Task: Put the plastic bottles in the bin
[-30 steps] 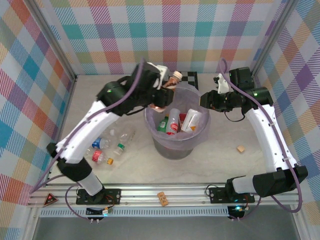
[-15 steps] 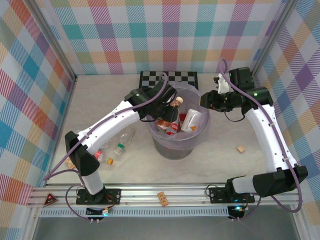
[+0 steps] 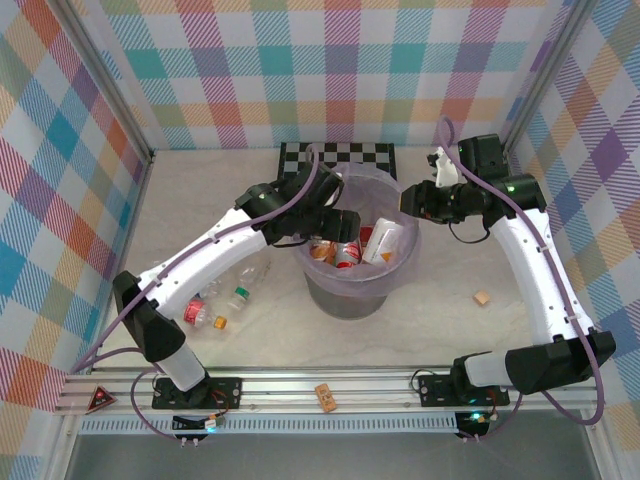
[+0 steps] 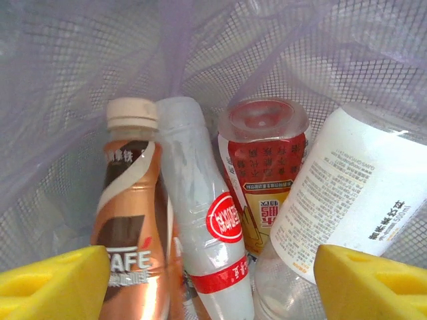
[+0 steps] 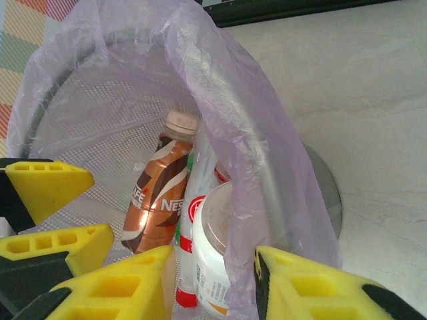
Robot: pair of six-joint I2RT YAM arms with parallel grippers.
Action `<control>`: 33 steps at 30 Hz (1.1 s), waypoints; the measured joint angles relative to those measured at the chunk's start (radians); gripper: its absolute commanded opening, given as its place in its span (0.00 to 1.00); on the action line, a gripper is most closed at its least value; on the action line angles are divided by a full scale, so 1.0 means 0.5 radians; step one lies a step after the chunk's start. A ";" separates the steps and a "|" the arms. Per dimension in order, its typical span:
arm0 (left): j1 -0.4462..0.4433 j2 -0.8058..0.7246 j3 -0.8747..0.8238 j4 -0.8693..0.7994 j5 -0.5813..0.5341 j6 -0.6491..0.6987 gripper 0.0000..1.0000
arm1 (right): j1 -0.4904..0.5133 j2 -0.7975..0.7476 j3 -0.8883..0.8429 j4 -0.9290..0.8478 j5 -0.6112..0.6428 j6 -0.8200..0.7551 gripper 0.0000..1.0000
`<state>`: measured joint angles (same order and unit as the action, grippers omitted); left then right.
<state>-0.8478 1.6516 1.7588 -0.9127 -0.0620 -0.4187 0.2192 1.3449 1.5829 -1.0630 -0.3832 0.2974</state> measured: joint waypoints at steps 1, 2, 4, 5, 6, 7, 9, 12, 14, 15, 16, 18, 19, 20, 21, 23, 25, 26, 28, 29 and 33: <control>0.001 0.000 0.000 0.000 -0.004 0.001 0.78 | 0.000 0.000 0.000 0.000 -0.001 0.000 0.37; 0.001 0.000 0.001 -0.001 -0.006 0.003 0.77 | 0.000 0.000 0.000 0.000 -0.001 0.000 0.37; 0.001 0.000 0.011 -0.002 -0.013 0.014 0.76 | 0.000 0.000 0.000 0.000 -0.001 0.000 0.37; 0.001 0.000 0.019 -0.001 -0.014 0.019 0.76 | 0.000 0.000 0.000 0.000 -0.001 0.000 0.37; 0.005 -0.001 0.029 -0.001 -0.016 0.026 0.76 | 0.000 0.001 0.000 0.000 -0.001 0.000 0.37; 0.008 -0.002 0.038 -0.002 -0.018 0.031 0.76 | 0.000 0.001 0.000 0.000 -0.001 0.000 0.37; 0.014 -0.008 0.052 -0.002 -0.019 0.038 0.75 | 0.000 0.002 0.000 0.001 -0.001 0.000 0.37; 0.027 -0.013 0.085 -0.012 -0.018 0.053 0.75 | 0.000 0.002 0.000 0.001 -0.001 0.000 0.37; 0.038 -0.013 0.139 -0.052 -0.021 0.078 0.76 | 0.000 0.002 0.000 0.001 -0.001 0.000 0.37; 0.041 -0.013 0.184 -0.084 -0.023 0.095 0.76 | 0.000 0.002 0.000 0.001 -0.001 0.000 0.37; 0.047 -0.013 0.227 -0.111 -0.028 0.107 0.76 | 0.000 0.002 0.000 0.001 -0.001 0.000 0.37; 0.064 -0.013 0.343 -0.169 -0.038 0.145 0.76 | 0.000 0.002 0.000 0.001 -0.001 0.000 0.37; 0.076 -0.013 0.405 -0.199 -0.046 0.161 0.76 | 0.000 0.002 0.000 0.001 -0.001 0.000 0.37; 0.096 -0.017 0.462 -0.226 -0.058 0.184 0.76 | 0.000 0.002 0.000 0.001 -0.001 0.000 0.37; 0.114 -0.024 0.500 -0.246 -0.063 0.198 0.76 | 0.000 0.002 0.000 0.001 -0.001 0.000 0.37; 0.169 -0.062 0.555 -0.291 -0.079 0.229 0.76 | 0.000 0.002 0.000 0.001 -0.001 0.000 0.37; 0.230 -0.116 0.572 -0.339 -0.098 0.255 0.76 | 0.000 0.002 0.000 0.000 -0.001 -0.001 0.37; 0.266 -0.148 0.574 -0.364 -0.109 0.265 0.76 | 0.000 0.002 0.000 0.001 -0.001 -0.001 0.37; 0.347 -0.217 0.574 -0.414 -0.128 0.283 0.76 | 0.000 0.002 0.000 0.001 -0.001 0.000 0.37; 0.401 -0.259 0.568 -0.432 -0.135 0.294 0.77 | 0.000 0.002 0.000 0.001 -0.001 -0.001 0.37; 0.668 -0.484 0.357 -0.422 -0.105 0.302 0.76 | 0.000 0.002 0.000 0.001 -0.001 -0.001 0.37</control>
<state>-0.5137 1.4094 1.9373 -1.1236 -0.1146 -0.2676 0.2192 1.3460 1.5829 -1.0626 -0.3836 0.2970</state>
